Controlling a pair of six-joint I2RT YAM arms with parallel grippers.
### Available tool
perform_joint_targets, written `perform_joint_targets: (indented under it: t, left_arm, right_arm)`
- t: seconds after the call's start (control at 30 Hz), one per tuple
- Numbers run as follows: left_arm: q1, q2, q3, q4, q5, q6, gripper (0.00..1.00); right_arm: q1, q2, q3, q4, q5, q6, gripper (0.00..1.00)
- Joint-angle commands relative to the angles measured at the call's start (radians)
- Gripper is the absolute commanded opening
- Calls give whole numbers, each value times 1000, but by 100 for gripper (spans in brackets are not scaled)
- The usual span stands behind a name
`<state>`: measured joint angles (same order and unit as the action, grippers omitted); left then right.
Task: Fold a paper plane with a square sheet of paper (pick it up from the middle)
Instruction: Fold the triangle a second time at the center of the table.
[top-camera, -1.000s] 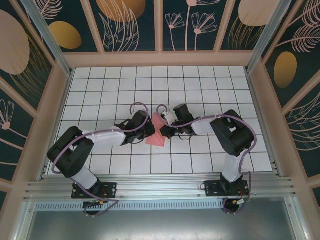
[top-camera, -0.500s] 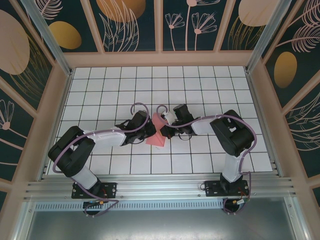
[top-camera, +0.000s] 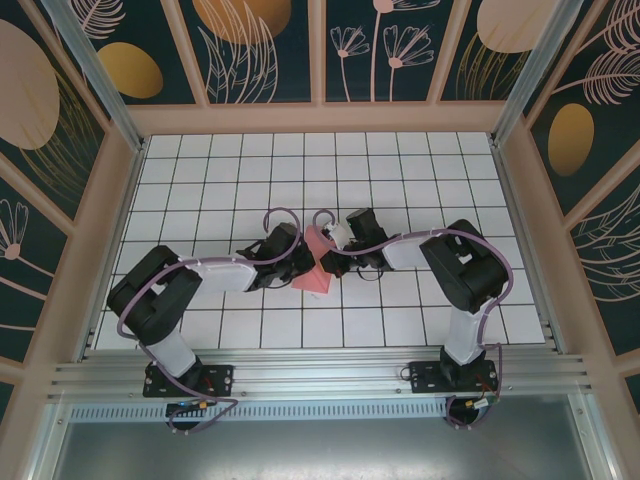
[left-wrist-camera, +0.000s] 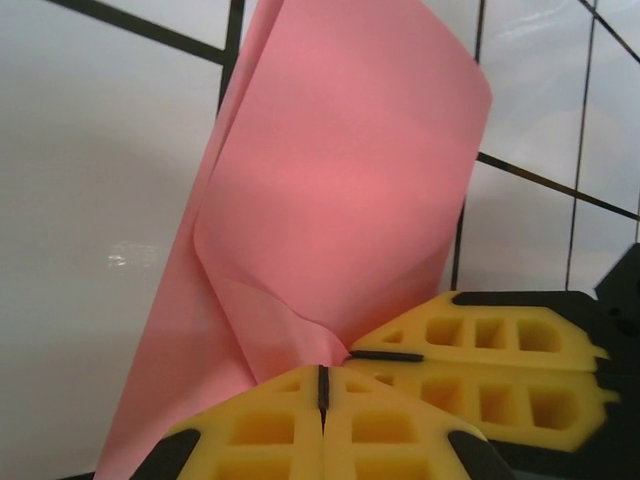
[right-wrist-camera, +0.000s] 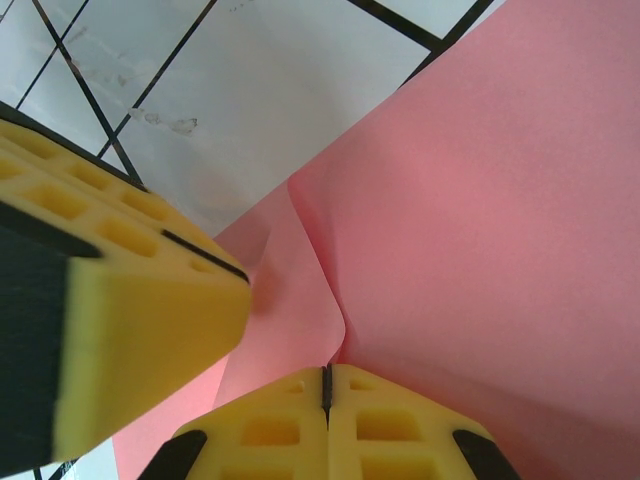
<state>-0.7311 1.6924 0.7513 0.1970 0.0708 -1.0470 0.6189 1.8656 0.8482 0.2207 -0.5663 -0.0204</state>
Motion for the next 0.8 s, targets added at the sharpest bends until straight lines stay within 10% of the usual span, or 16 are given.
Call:
perform_joint_targets:
  t: [0.0, 0.77]
  left_arm:
    - [5, 16, -4, 39, -2, -33, 4]
    - [6, 73, -70, 22, -21, -74, 0]
  right_arm:
    - [8, 29, 8, -18, 5, -13, 2]
    - [-14, -189, 1, -94, 85, 141, 23]
